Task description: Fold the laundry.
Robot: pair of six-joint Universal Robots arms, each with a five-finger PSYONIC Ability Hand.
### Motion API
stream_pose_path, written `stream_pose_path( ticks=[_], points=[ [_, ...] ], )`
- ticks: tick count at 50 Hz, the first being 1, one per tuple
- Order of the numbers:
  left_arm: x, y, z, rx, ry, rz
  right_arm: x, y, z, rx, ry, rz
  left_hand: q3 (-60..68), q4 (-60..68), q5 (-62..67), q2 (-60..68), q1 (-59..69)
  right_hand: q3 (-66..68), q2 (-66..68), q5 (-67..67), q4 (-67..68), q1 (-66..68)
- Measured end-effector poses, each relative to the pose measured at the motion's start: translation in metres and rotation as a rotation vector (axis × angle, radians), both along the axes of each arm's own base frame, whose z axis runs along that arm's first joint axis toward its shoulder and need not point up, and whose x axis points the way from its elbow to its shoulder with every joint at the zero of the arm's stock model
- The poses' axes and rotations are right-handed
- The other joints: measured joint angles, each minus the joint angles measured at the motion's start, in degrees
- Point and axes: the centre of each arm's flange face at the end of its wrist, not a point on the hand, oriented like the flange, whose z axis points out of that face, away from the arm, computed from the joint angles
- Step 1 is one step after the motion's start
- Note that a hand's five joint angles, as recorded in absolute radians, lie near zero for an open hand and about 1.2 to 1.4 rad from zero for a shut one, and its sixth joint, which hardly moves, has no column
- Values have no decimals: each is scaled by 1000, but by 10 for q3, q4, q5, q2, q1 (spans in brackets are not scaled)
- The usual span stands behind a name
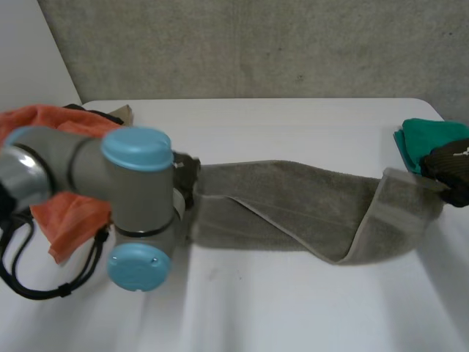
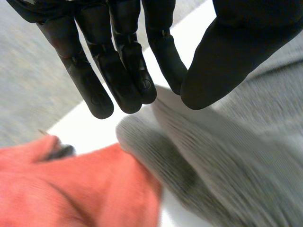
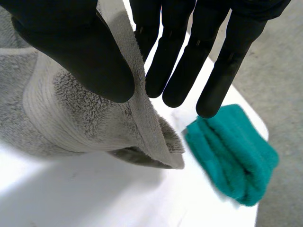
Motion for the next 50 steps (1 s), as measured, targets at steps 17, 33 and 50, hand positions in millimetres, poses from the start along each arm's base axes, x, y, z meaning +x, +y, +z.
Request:
stream_pose_path(
  ticks=[17,33,50],
  points=[
    [37,46,88,-118,146,-59,-9,25,66,-86,11,-18,-329,-336,-316,-334,-366,0,0,0,0,0],
    [1,-7,-44,112,76,-24,-4,27,18,0,-10,9,-471,-480,-456,-471,-448,0,0,0,0,0],
    [7,-8,6,-16,83,32,-9,16,18,-52,1,-7,-2,0,-3,-4,-12,0,0,0,0,0]
  ],
)
